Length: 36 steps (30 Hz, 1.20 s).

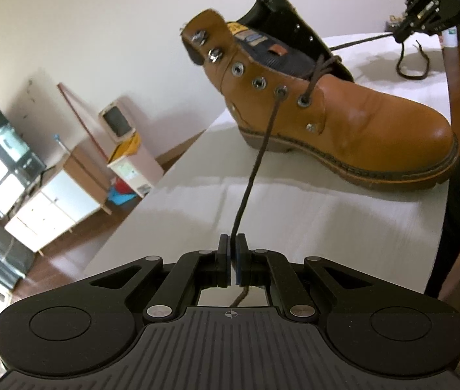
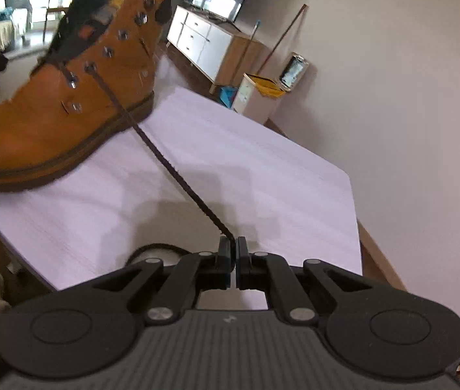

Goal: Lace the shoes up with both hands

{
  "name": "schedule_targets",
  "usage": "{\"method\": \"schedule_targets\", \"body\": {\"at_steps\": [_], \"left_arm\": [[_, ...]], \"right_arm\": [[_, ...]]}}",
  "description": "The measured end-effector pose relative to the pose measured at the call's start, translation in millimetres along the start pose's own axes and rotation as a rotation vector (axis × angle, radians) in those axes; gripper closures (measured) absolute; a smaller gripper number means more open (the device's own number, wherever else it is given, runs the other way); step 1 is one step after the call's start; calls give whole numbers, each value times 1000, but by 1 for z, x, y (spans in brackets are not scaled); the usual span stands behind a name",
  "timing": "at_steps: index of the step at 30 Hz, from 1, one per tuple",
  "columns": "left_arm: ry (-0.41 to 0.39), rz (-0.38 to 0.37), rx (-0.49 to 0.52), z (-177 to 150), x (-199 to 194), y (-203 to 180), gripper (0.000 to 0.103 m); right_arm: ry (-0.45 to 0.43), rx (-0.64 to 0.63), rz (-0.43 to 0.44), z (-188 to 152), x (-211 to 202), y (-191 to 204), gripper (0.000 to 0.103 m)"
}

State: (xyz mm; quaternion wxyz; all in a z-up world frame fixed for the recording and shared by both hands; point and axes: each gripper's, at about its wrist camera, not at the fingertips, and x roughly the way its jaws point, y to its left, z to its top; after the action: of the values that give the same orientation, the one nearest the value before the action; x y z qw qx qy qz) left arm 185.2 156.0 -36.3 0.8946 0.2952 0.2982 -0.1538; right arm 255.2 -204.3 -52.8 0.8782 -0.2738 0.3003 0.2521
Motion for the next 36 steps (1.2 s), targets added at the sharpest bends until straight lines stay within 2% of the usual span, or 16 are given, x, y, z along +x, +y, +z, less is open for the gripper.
{"method": "schedule_targets", "body": {"at_steps": [3, 6, 8, 9, 10, 13, 19, 23, 25, 29, 30, 32, 36], "left_arm": [[-2, 6, -12, -2, -7, 1, 100], [10, 25, -24, -7, -14, 3, 95], [27, 34, -43, -14, -19, 6, 94], [35, 37, -56, -17, -21, 8, 92], [38, 47, -71, -21, -24, 9, 84], [26, 79, -104, -30, -36, 11, 76], [-22, 118, -152, -33, -55, 7, 58], [-71, 114, -182, -28, -63, 0, 54], [-87, 106, -184, -25, -65, -6, 50], [-104, 86, -170, -18, -64, -18, 38], [-108, 84, -169, -17, -63, -20, 36], [-122, 77, -173, -14, -61, -22, 24], [-151, 69, -168, -5, -59, -27, 18]], "right_arm": [[-4, 10, 11, 1, 0, -1, 98], [-19, 29, 10, -2, -13, -2, 87], [-37, 61, 9, -6, -22, -9, 86], [-46, 89, 16, -7, -26, -14, 86], [-51, 106, 21, -7, -29, -16, 83], [-63, 177, 31, -13, -37, -28, 68], [-53, 270, 97, -24, -37, -34, 61], [-36, 280, 123, -28, -28, -32, 57], [-21, 286, 102, -30, -24, -34, 57], [7, 309, -10, -39, -30, -46, 56], [14, 325, -19, -43, -32, -49, 55], [26, 368, -32, -51, -33, -57, 52], [52, 533, -21, -68, -29, -77, 52]]}}
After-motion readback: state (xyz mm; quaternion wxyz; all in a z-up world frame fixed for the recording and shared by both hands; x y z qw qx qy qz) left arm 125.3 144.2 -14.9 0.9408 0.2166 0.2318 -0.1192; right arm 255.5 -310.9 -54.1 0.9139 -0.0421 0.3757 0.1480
